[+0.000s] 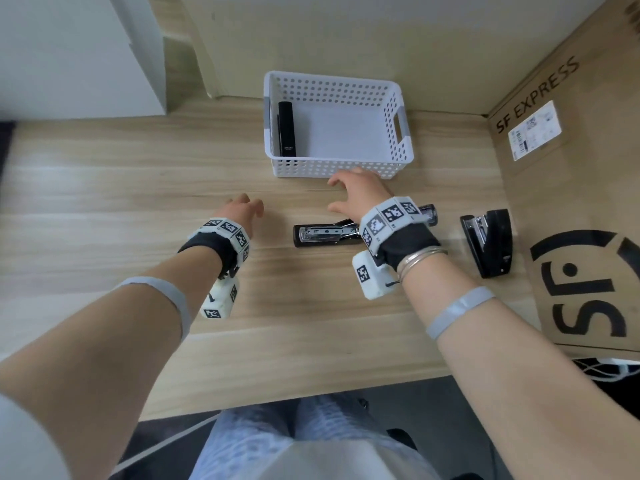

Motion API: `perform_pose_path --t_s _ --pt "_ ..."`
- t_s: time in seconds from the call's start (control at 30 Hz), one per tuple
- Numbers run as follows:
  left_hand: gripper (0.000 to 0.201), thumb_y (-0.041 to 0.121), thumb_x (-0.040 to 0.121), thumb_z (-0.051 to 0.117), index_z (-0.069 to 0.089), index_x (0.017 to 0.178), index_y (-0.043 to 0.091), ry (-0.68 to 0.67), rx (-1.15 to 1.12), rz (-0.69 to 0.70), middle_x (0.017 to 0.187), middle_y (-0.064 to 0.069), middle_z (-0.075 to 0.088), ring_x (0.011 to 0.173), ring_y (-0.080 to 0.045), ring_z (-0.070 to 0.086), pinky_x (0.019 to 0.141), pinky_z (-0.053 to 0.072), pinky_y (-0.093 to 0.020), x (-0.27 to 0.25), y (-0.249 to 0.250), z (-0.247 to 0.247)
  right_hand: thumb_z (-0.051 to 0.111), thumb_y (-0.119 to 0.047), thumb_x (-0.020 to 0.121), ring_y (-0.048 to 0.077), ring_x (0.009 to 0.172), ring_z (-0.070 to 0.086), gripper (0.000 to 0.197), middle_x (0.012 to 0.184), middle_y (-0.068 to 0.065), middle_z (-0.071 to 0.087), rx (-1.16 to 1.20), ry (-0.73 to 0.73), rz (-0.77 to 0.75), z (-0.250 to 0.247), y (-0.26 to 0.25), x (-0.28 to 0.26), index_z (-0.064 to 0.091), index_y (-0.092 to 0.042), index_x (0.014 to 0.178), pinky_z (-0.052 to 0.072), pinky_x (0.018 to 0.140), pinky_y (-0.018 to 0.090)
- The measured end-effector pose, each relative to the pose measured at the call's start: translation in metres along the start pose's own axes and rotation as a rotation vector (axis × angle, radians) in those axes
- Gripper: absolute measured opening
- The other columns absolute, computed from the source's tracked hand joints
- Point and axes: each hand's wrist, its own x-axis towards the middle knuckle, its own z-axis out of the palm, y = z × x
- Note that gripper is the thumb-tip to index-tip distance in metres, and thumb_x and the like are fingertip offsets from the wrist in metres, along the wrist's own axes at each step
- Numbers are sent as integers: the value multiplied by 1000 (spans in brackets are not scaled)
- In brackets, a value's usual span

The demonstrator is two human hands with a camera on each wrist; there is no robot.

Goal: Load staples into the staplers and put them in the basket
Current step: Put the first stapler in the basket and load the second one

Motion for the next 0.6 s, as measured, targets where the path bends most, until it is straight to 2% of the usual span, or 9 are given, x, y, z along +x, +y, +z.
perform_pose_path --t_s 0.13,0.23,0.37,0.5,0.6 --pt "34 1 78 61 53 110 10 -6 75 -87 117 -15 50 111 -34 44 89 45 -42 -11 -30 -9 68 -29 85 19 117 54 35 122 -1 60 -14 -2 -55 18 -14 13 59 -24 118 43 103 35" --pt "28 12 83 61 53 110 7 -38 58 -113 117 -17 50 111 -35 44 91 44 -43 -14 -39 -6 67 -28 86 19 114 55 28 119 -2 60 -11 -20 -59 28 -19 17 62 -25 114 46 99 35" --pt "19 10 84 56 58 102 4 -13 19 -107 112 -18 53 103 -36 51 85 45 -40 -14 -39 1 64 -23 88 20 113 54 22 115 -2 60 -17 -26 -72 36 -18 18 64 -25 110 48 95 36" --pt "19 3 84 50 59 101 1 -56 -60 -142 113 -20 54 95 -35 53 78 43 -36 -10 -36 1 59 -17 90 21 116 52 21 116 -2 59 -14 -52 -79 42 -17 16 65 -24 109 48 95 35" --pt "19 -1 82 50 62 96 2 84 -175 -106 108 -20 57 95 -37 58 74 44 -32 -7 -24 0 58 -17 91 21 115 53 20 115 0 61 -19 -64 -116 44 -17 14 66 -22 109 44 92 31"
